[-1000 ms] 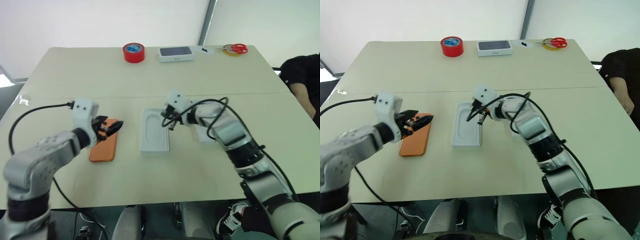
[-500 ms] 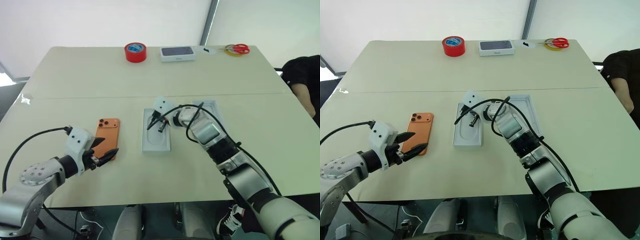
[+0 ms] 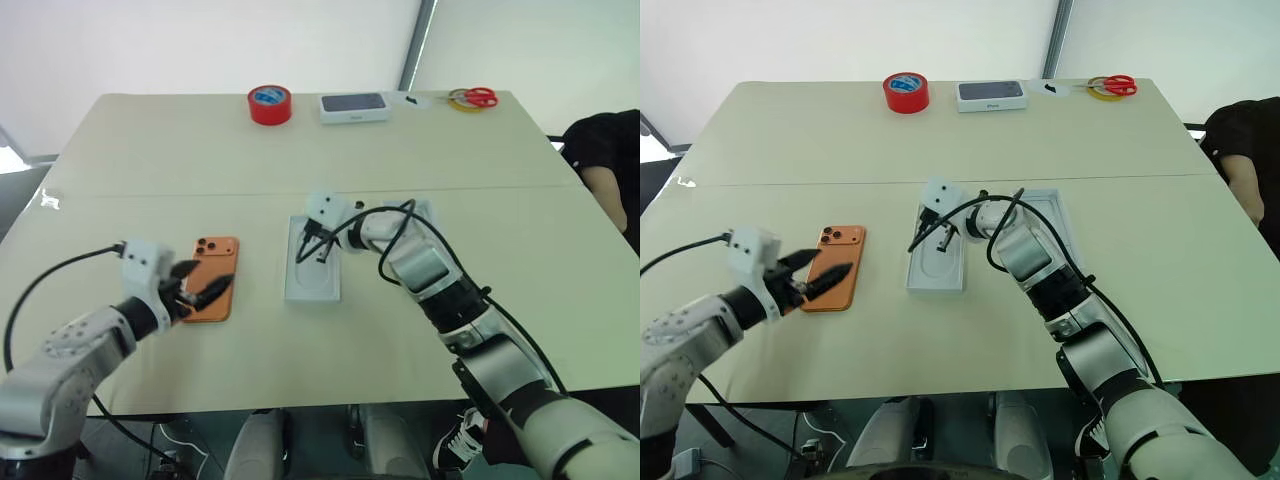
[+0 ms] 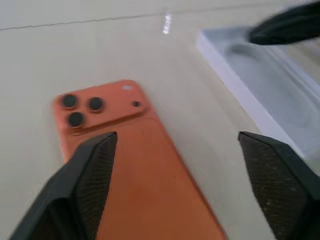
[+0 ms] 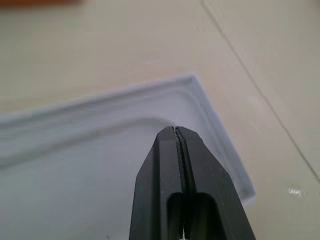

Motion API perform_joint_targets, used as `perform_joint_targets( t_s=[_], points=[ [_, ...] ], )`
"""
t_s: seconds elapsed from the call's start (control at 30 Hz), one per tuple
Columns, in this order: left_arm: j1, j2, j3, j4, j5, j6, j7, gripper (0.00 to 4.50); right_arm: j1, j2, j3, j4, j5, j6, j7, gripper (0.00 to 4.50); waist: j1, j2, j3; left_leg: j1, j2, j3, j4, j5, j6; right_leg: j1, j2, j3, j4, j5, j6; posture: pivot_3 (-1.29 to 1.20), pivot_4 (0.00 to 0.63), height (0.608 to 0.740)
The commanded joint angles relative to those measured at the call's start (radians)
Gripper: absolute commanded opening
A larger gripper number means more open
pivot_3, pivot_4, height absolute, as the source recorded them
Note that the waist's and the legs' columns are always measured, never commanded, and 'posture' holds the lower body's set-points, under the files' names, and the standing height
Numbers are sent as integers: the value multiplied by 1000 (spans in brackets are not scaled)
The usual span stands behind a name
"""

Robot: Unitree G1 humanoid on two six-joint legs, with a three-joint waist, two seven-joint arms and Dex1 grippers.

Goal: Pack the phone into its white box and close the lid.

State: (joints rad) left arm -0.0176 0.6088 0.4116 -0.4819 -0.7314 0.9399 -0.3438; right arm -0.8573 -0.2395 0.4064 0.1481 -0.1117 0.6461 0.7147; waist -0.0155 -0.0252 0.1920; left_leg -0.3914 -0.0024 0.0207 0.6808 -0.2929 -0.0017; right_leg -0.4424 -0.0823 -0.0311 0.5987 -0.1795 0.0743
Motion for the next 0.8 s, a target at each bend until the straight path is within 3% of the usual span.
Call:
perform_joint_targets(
  t_s=[0.03, 0.17, 0.4, 0.8],
  points=[
    [-71, 6, 96, 42, -57, 150, 109, 4451, 15, 50, 9, -150, 67, 84, 42, 0, -2, 0, 0, 0, 0, 0, 0, 0, 0, 0, 0, 0, 0, 0, 0, 0, 150, 732],
    [-143, 14, 142, 110, -103, 291, 158, 4451, 37, 90, 99, -192, 61, 130, 50, 0, -2, 0, 0, 0, 0, 0, 0, 0, 0, 0, 0, 0, 1, 0, 0, 0, 150, 732],
    [-198, 27, 87, 139, -121, 479, 146, 4451, 17, 151, 238, -94, 10, 140, 23, 0, 1, -1, 0, 0, -1, 0, 0, 0, -1, 0, 0, 0, 0, 0, -1, 0, 150, 732],
    [-277, -205, 86, 79, -142, 636, 184, 4451, -5, 207, 279, 28, -46, 78, -2, 0, 7, -1, -1, 1, -2, -1, 0, 0, -2, 2, -2, 0, 0, 0, -1, 0, 150, 732]
  ],
)
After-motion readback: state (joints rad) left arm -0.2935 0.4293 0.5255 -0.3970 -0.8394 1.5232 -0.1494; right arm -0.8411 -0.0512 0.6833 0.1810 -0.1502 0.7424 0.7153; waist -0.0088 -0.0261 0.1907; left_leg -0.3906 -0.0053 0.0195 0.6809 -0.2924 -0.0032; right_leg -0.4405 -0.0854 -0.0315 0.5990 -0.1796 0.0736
